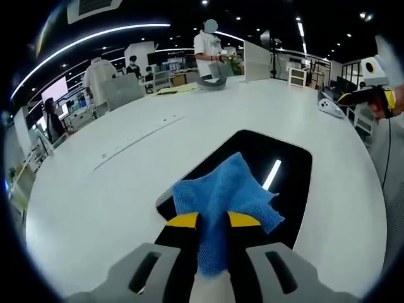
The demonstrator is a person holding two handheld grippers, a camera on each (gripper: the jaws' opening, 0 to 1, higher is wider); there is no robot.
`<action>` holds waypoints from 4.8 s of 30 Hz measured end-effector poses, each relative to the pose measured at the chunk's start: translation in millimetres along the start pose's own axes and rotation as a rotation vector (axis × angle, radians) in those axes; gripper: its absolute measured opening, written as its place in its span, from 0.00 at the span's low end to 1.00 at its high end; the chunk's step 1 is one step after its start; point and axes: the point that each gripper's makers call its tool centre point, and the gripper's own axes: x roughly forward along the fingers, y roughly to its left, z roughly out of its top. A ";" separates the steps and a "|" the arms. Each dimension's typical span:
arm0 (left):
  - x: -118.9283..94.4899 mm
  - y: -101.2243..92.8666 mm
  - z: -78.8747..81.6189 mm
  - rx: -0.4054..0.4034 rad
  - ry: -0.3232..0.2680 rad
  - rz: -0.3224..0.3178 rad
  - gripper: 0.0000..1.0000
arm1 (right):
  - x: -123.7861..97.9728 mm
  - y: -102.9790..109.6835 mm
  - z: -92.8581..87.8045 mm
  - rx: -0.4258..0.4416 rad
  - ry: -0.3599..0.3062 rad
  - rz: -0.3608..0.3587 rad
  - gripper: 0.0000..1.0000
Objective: Wipe the mirror surface with the cleaning cloth until all visible marks leave the cleaned area.
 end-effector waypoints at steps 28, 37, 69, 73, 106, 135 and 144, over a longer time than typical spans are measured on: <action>-11.5 3.0 -7.5 0.002 0.008 0.015 0.14 | 2.3 0.9 1.1 -0.003 0.006 0.007 0.80; -13.0 2.8 -8.3 -0.007 0.005 0.020 0.14 | 2.3 0.9 -0.2 -0.002 0.009 0.006 0.79; -13.3 -10.7 -9.5 -0.052 0.025 -0.005 0.05 | 3.7 0.5 1.3 0.006 -0.004 0.013 0.78; -12.8 -15.7 -8.6 -0.053 0.024 -0.017 0.05 | 3.5 0.7 0.8 0.009 -0.006 0.013 0.78; -0.5 -49.7 2.1 -0.019 0.019 -0.093 0.05 | 2.3 -2.1 0.5 0.022 -0.013 0.014 0.77; 23.9 -82.6 21.5 -0.006 -0.005 -0.174 0.04 | 4.9 -6.3 -3.2 -0.055 0.048 0.006 0.91; 33.6 -97.7 29.0 0.008 -0.010 -0.203 0.04 | 2.9 -10.2 -5.5 -0.053 0.054 0.003 0.92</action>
